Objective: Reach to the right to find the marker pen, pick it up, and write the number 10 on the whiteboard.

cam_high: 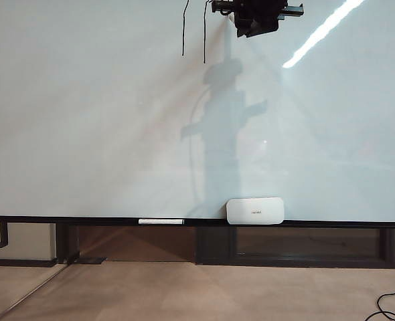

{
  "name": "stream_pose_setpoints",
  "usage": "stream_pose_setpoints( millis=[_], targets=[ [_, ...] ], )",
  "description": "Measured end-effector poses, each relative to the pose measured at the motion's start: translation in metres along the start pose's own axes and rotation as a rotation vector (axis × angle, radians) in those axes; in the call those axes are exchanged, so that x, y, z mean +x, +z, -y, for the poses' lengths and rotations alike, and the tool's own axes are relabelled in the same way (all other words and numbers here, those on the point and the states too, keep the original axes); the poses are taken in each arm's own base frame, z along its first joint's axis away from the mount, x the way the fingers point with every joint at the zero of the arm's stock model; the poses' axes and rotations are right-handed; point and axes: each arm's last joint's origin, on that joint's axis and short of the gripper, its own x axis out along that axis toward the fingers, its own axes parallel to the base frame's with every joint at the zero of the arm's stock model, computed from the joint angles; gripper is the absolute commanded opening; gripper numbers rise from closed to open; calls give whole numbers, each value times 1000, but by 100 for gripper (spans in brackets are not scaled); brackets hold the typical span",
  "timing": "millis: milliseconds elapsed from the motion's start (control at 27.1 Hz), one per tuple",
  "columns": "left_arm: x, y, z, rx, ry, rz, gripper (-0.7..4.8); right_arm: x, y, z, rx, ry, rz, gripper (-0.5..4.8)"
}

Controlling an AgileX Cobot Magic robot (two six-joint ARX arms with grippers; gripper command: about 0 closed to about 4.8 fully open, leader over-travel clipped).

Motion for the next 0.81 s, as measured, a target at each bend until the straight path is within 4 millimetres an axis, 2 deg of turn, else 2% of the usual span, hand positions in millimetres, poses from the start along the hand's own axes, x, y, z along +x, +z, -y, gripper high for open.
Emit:
stream_pose_setpoints(
  millis=[111, 479, 811],
  targets=[
    [0, 0, 0, 0, 0, 1, -6, 2, -7, -1, 5, 1, -24, -4],
    [0, 0, 0, 1, 1, 0, -6, 9, -50, -4, 18, 5, -148, -4],
    [2, -2, 0, -5, -5, -11, -6, 9, -53, -4, 24, 9, -151, -4]
  ],
)
